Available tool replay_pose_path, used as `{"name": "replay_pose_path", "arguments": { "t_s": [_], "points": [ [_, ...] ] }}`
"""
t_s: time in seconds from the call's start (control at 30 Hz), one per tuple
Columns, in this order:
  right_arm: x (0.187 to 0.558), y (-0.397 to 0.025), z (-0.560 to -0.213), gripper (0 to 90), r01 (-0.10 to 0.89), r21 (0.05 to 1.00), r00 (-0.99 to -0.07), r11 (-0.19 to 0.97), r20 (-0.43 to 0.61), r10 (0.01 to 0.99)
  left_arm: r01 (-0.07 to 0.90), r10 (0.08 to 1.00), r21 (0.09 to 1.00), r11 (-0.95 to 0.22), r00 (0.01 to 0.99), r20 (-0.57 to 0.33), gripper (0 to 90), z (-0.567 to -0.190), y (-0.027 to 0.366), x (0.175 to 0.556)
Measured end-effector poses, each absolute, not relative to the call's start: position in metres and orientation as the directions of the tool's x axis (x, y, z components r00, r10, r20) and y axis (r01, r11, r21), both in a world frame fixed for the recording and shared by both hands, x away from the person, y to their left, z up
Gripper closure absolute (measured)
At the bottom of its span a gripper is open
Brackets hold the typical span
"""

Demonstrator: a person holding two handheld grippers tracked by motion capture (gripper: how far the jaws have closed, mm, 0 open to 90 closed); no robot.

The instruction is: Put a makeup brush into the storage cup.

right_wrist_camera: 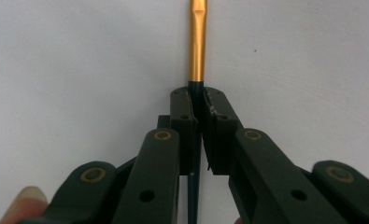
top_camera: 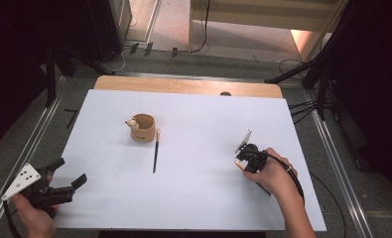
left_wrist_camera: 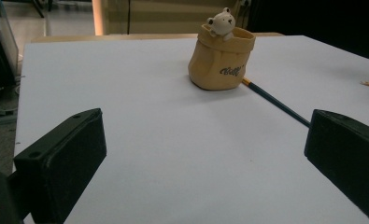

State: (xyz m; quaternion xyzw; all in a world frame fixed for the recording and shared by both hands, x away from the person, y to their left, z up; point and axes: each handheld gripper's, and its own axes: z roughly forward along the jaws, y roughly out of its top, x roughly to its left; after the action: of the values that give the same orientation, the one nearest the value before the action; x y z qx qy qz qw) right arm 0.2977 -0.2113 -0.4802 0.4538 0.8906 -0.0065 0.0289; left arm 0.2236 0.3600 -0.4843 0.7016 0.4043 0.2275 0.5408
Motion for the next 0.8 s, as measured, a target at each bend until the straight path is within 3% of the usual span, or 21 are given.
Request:
{"name": "replay_pose_path", "arguments": {
  "t_s": [0.43, 0.8],
  "points": [
    [0.297, -0.216, -0.480, 84.9, 0.814, 0.040, -0.578, 0.579, -0.038, 0.815, 0.348, 0.817, 0.935, -0.068, 0.558, -0.148, 0.0, -0.478, 0.348, 0.227],
    [0.303, -0.214, -0.480, 84.9, 0.816, -0.005, -0.579, 0.579, -0.020, 0.815, 0.342, 0.811, 0.937, -0.064, 0.565, -0.151, 0.0, -0.456, 0.328, 0.249]
  ]
}}
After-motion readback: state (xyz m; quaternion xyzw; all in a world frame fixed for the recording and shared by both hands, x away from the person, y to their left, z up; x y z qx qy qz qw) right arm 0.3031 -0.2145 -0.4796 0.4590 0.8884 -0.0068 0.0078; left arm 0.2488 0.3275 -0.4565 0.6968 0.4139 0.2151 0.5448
